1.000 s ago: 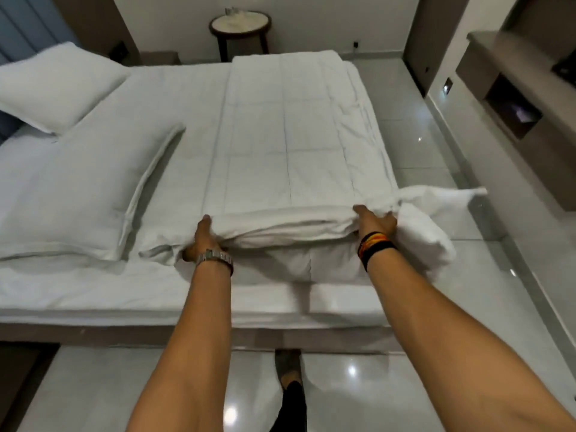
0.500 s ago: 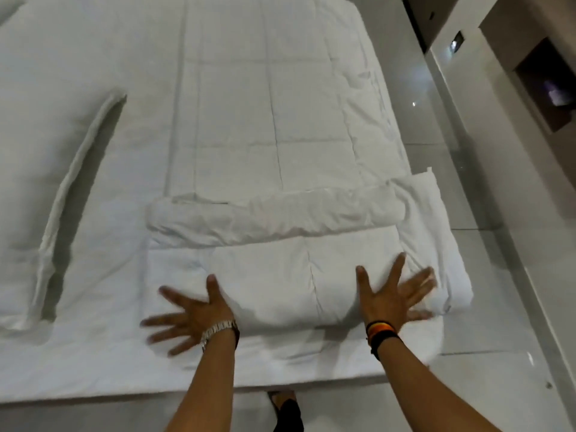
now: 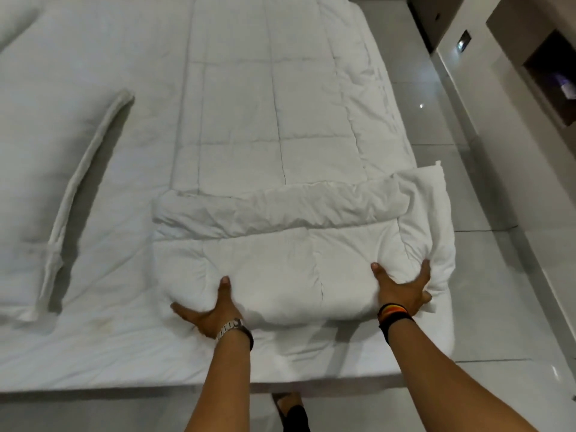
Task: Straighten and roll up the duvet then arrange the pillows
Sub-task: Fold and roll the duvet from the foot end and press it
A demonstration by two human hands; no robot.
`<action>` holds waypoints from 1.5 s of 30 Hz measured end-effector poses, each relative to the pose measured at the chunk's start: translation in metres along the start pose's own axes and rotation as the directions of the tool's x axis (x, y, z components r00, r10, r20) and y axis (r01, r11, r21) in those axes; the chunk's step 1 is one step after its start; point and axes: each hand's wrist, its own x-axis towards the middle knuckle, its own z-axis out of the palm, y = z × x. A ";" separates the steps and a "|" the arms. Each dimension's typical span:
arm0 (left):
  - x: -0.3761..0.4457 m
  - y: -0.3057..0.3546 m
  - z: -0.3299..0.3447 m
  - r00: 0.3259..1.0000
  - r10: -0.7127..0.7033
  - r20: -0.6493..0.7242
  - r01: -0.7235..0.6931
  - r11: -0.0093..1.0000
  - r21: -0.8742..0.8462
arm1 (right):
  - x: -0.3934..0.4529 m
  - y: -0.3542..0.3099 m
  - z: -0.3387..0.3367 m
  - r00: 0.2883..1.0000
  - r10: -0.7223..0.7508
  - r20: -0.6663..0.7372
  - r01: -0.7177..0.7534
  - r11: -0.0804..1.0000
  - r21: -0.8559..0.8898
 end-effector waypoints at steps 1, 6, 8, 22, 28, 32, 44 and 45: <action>-0.001 0.004 -0.004 0.997 0.067 0.026 -0.066 0.997 -0.043 | -0.003 0.002 -0.007 1.000 -0.022 0.019 0.021 1.000 0.021; -0.026 0.014 -0.055 0.963 0.260 0.068 -0.253 0.962 -0.104 | -0.039 0.024 -0.062 0.991 -0.083 0.110 0.058 0.976 0.209; -0.047 0.009 -0.089 0.952 0.298 0.066 -0.287 0.948 -0.136 | -0.060 0.041 -0.092 0.987 -0.079 0.141 0.040 0.965 0.261; -0.141 -0.035 -0.254 0.981 0.195 -0.003 -0.194 0.979 -0.054 | -0.163 0.093 -0.238 0.989 -0.066 0.129 0.061 0.997 0.048; -0.116 0.076 -0.169 0.969 0.249 0.007 -0.247 0.965 -0.087 | -0.128 -0.049 -0.168 0.945 -0.318 0.077 0.300 0.936 0.185; -0.077 0.153 -0.090 0.847 0.510 0.149 -0.489 0.858 -0.156 | -0.092 -0.155 -0.088 0.823 -0.514 0.240 0.442 0.847 0.296; 0.039 0.116 0.057 0.495 0.480 0.724 -0.857 0.136 0.496 | -0.036 -0.092 0.063 0.746 -0.497 0.443 0.665 0.546 -0.509; 0.050 0.111 0.067 0.485 0.440 0.756 -0.855 0.059 0.514 | -0.027 -0.092 0.072 0.761 -0.472 0.445 0.648 0.529 -0.548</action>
